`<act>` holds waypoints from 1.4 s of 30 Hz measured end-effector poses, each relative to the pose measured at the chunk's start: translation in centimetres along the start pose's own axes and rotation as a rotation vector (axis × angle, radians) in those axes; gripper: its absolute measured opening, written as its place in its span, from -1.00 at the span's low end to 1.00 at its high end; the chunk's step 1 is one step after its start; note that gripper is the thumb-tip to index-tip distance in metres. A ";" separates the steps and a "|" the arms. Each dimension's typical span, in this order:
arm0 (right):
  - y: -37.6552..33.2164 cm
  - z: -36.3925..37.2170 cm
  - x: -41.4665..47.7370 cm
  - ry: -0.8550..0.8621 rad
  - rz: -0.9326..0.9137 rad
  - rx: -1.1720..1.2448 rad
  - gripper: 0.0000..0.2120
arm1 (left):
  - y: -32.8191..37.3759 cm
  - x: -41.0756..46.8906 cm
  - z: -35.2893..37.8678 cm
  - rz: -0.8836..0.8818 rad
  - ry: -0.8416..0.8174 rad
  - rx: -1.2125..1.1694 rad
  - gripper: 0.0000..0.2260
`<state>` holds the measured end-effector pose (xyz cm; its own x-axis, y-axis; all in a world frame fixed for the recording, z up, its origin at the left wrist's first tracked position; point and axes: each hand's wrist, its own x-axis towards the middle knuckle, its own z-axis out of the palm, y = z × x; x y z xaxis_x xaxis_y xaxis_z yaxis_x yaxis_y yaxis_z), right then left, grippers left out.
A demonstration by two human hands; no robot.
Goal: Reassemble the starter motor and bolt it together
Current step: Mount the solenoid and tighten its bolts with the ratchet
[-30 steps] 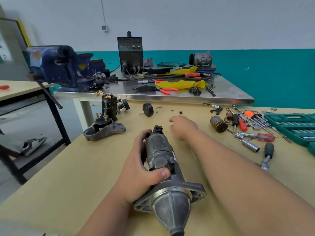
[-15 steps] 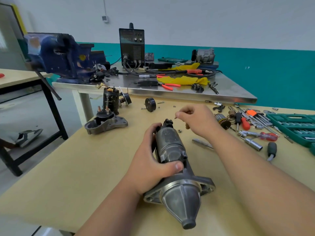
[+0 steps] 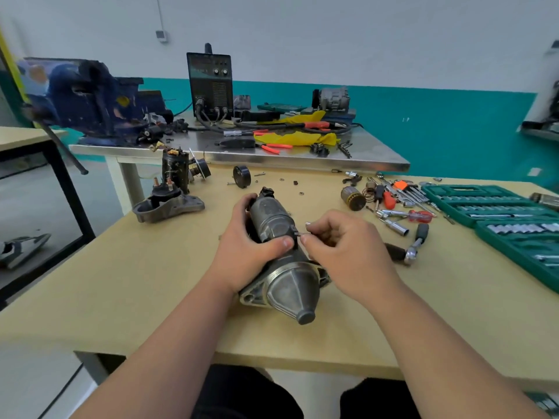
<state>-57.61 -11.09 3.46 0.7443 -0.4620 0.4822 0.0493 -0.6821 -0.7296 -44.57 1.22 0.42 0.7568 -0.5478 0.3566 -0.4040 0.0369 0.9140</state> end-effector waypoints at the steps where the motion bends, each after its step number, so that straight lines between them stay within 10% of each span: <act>1: 0.2 0.2 0.0 0.037 0.004 -0.024 -0.84 | 0.0 0.0 0.1 0.000 0.002 0.001 -0.06; 42: 0.5 -0.3 -1.1 0.203 -0.268 -0.386 -0.86 | -0.2 -0.1 2.0 0.017 0.045 -0.042 -0.05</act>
<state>-58.61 -11.09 2.68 0.5932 -0.3166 0.7402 -0.0569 -0.9336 -0.3538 -45.61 -0.44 -0.16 0.7726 -0.5090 0.3795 -0.3957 0.0813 0.9148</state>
